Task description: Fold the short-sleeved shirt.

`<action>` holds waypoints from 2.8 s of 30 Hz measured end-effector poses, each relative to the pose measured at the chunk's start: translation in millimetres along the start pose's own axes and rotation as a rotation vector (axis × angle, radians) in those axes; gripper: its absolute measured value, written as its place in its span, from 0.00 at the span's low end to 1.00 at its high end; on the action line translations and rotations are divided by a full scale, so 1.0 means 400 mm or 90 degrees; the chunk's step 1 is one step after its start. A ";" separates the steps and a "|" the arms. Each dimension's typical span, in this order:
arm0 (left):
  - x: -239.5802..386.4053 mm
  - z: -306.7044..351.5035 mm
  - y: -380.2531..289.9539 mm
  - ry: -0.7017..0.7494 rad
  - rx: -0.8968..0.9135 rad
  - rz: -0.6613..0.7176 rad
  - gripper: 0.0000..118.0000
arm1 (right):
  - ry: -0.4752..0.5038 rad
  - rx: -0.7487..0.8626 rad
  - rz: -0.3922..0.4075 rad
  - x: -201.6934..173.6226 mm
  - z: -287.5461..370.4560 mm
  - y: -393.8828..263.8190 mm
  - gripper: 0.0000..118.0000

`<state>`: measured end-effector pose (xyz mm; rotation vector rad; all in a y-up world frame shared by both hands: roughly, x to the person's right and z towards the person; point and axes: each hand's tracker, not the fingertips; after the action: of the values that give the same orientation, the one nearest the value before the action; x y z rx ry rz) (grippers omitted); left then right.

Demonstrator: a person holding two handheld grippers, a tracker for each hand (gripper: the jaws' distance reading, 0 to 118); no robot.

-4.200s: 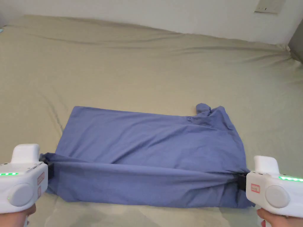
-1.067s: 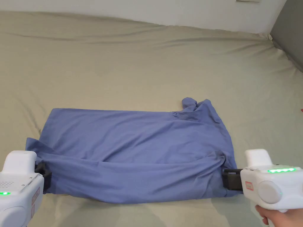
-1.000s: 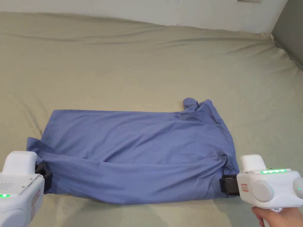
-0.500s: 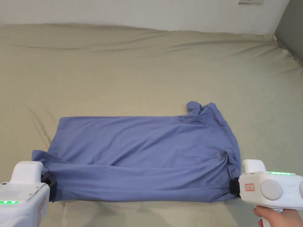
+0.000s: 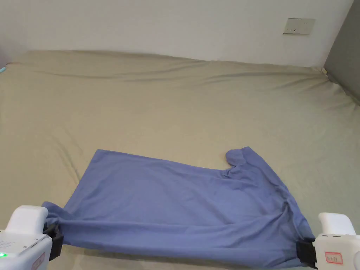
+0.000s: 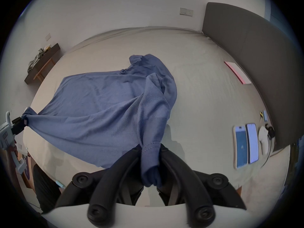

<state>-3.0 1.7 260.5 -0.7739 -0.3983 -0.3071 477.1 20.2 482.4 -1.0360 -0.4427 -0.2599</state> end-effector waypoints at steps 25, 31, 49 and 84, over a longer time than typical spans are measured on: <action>-0.002 -0.107 -0.106 -0.006 -0.073 -0.021 0.97 | -0.097 -0.035 -0.029 0.043 -0.083 -0.136 0.84; -0.028 0.054 0.063 0.018 0.127 0.046 0.97 | -0.130 0.176 0.016 -0.007 0.103 -0.008 0.84; 0.148 0.363 0.272 0.020 0.478 -0.016 0.09 | -0.072 0.493 0.181 -0.321 0.368 0.080 0.02; 0.060 -0.778 0.483 -0.021 -0.067 0.041 0.58 | -0.183 0.227 0.122 -0.054 -0.046 0.097 0.02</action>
<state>169.6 -96.1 -48.2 -0.8941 -0.3895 -0.2566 478.1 23.3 434.7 -0.7596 -0.6191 0.1399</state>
